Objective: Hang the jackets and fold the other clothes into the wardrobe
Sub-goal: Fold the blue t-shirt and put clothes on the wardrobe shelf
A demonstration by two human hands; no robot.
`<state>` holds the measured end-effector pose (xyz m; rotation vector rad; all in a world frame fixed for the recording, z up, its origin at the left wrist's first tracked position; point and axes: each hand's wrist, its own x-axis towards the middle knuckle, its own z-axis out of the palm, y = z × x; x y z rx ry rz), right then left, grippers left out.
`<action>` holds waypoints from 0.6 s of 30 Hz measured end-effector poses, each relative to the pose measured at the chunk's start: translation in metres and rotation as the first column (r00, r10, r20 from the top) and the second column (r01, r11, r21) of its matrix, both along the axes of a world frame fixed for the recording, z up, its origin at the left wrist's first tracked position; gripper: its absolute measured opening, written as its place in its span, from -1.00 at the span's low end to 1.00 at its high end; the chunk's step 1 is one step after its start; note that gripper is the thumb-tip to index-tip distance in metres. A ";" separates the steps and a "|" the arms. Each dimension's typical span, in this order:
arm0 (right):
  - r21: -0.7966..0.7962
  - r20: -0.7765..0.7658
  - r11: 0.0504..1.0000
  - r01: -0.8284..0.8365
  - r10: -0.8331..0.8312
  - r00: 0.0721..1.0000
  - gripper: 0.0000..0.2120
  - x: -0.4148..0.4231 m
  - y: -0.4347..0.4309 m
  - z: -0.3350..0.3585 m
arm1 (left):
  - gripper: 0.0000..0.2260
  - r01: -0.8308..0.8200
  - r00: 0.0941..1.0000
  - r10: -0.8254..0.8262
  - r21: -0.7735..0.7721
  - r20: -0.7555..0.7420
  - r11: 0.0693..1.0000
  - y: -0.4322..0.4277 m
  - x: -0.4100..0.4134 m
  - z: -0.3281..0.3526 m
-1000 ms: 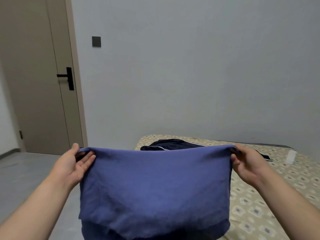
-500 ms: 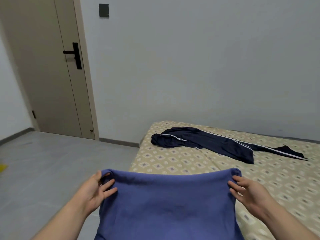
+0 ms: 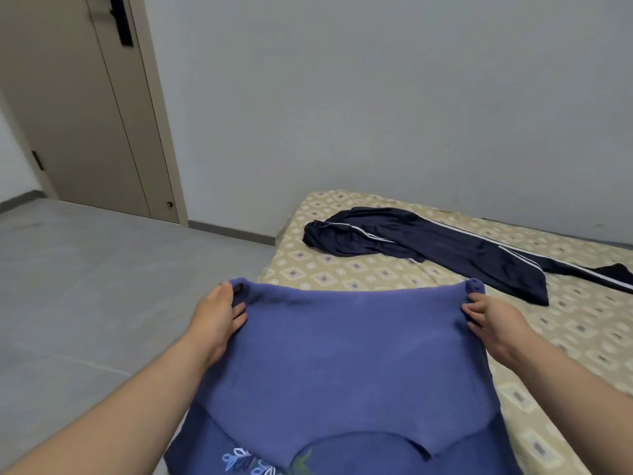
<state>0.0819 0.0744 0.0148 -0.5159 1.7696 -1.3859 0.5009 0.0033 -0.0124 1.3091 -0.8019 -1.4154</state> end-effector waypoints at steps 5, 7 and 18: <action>0.366 -0.566 0.916 -0.162 0.358 0.743 -0.47 0.014 0.049 -0.079 | -0.40 0.392 0.527 -0.197 -0.031 0.827 0.919 0.057 -0.003 -0.086; 0.491 -0.691 0.856 -0.163 0.497 0.525 -0.46 0.025 0.090 -0.115 | -0.25 0.541 0.225 -0.216 0.062 0.950 0.838 0.089 0.001 -0.112; 0.417 -0.836 0.874 -0.251 0.477 0.272 -0.56 0.045 0.158 -0.117 | -0.54 0.766 0.091 -0.034 -0.048 0.995 0.641 0.133 0.022 -0.097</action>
